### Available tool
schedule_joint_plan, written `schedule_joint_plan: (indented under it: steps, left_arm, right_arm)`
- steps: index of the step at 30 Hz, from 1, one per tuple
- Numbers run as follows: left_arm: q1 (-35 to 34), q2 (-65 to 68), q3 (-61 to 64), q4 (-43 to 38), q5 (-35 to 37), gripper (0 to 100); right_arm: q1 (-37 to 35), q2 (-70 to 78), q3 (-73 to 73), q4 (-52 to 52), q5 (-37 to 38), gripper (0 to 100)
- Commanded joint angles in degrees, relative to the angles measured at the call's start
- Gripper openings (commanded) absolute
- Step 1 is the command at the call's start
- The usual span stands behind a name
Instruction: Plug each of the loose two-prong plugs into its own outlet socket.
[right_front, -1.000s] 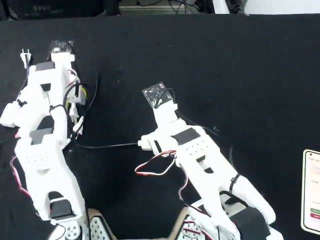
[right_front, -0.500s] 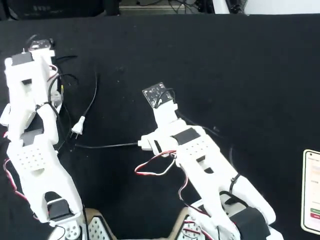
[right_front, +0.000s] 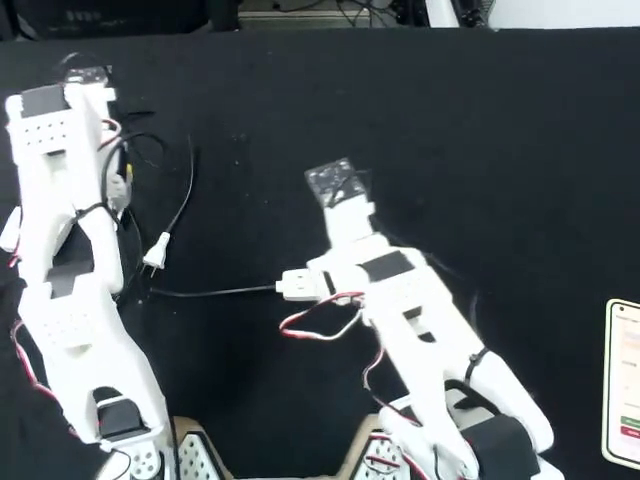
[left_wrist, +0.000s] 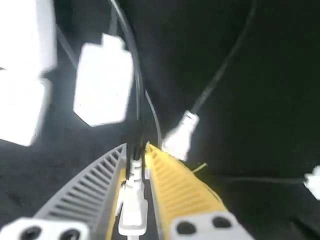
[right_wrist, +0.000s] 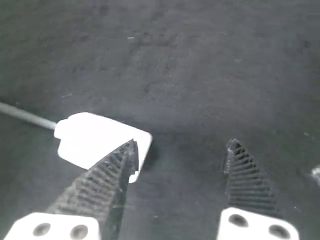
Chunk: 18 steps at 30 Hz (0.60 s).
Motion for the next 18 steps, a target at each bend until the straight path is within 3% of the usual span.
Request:
schedule_joint_plan:
  steps: [1, 13, 18]
  left_arm:
    - [4.4, -10.5, 6.7, -1.5, 0.9, 3]
    - [20.7, -42.2, 48.5, -24.2, 0.9, 3]
    - [27.5, -49.1, 58.1, -30.9, 0.9, 3]
  right_arm:
    - [1.6, -0.8, -0.8, -0.9, -0.5, 26.7]
    - [6.9, -9.8, 2.7, -0.8, -2.8, 26.6]
    - [15.6, -16.3, 3.5, 0.4, -4.6, 26.6]
